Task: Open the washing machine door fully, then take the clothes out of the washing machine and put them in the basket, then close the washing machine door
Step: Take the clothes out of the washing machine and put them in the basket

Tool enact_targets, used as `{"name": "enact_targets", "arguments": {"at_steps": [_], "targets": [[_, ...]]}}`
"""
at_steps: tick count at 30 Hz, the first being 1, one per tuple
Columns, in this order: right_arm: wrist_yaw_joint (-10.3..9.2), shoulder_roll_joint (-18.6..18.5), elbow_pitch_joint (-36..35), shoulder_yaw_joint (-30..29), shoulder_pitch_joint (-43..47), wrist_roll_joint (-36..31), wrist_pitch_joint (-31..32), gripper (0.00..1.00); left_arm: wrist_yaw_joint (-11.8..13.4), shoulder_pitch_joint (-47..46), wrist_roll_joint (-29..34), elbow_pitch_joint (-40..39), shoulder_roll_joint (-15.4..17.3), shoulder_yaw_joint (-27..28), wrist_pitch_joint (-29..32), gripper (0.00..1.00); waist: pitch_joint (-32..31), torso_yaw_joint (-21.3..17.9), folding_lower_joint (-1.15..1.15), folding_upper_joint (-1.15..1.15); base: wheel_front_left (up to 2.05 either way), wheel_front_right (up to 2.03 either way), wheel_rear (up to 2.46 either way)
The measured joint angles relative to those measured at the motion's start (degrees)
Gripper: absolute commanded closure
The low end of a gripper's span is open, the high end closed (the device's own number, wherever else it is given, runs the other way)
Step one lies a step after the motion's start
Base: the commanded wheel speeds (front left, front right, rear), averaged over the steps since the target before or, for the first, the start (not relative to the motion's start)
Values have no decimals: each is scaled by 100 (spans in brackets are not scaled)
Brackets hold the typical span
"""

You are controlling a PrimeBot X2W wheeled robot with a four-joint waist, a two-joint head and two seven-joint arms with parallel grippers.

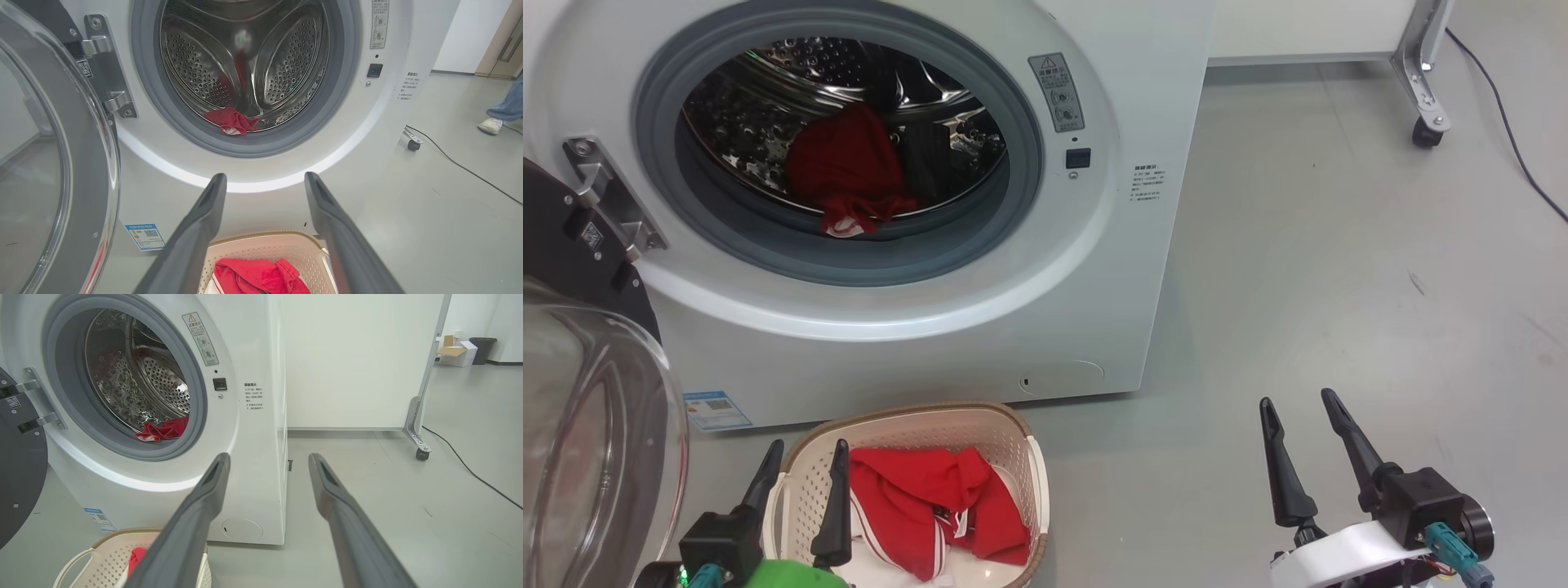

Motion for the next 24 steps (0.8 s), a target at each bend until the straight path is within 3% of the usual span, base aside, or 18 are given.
{"name": "enact_targets", "arguments": {"at_steps": [10, 24], "targets": [[2, -1, -86, 142, -76, 0, 0, 0, -40, -206, -64, 178, -8, -143, 359, 0, 257, -148, 0, 0, 0, 0, 0], [0, -7, -378, 503, -559, 131, 0, 0, -259, -1885, -386, 688, 12, -83, 1272, 0, 1073, -508, 0, 0, 0, 0, 0]]}}
